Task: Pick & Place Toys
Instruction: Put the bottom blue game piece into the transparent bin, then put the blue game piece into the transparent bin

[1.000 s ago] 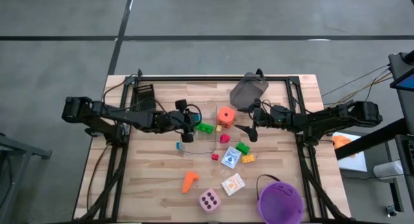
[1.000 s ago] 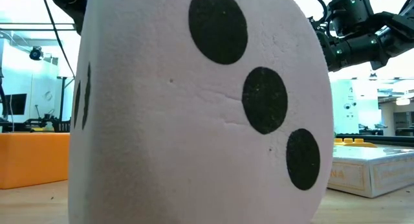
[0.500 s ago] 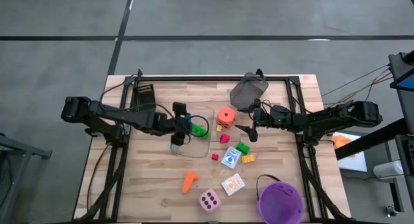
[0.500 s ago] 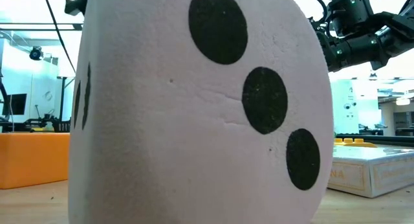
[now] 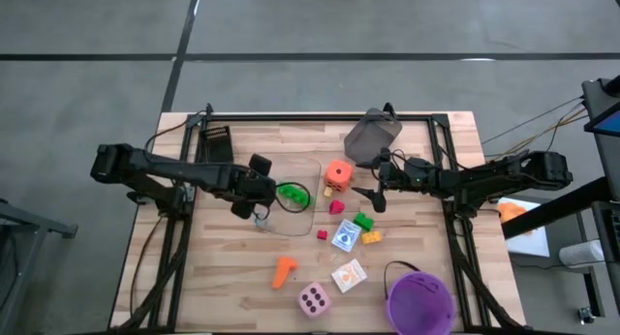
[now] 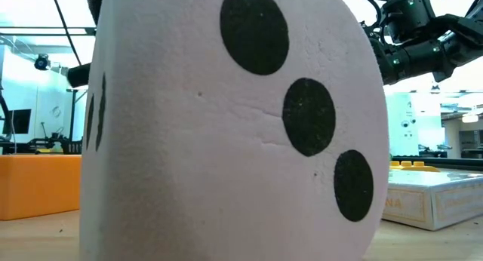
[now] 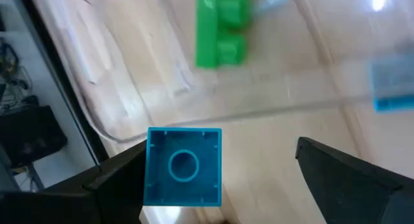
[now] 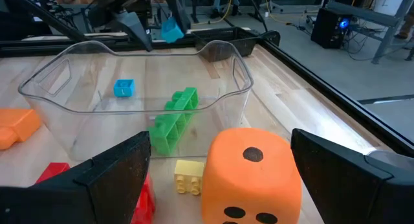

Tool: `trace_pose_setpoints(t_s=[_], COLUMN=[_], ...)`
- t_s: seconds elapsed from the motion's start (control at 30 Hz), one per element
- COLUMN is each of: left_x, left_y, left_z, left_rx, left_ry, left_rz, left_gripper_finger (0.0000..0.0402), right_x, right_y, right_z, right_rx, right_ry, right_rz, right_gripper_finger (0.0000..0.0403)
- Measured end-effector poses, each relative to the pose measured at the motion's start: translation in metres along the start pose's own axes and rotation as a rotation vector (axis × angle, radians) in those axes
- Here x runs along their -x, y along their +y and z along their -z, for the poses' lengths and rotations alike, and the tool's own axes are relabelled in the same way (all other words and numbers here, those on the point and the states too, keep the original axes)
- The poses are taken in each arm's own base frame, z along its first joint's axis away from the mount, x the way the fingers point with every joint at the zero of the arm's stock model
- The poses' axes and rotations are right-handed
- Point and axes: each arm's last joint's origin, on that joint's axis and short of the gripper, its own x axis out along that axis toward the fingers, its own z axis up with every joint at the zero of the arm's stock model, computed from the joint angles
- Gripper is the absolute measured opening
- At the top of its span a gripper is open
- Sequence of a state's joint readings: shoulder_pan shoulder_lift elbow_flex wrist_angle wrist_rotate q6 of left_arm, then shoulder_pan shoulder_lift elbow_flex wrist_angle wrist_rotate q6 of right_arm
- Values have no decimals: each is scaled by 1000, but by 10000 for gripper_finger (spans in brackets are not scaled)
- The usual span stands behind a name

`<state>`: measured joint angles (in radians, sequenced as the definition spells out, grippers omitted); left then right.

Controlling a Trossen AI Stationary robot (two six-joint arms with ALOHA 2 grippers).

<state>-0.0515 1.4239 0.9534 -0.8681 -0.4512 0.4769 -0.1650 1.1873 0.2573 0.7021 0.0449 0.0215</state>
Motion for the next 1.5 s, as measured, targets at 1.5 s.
trace_pose_setpoints(t_s=[1.5], left_x=[-31], left_y=[-23], left_z=[16], left_rx=[101], left_ry=[28], left_rz=[24], left_gripper_finger=[372], right_x=[0], right_y=[0], right_z=[0], right_rx=[0], right_ry=[0], right_rz=[0], right_gripper_finger=[368])
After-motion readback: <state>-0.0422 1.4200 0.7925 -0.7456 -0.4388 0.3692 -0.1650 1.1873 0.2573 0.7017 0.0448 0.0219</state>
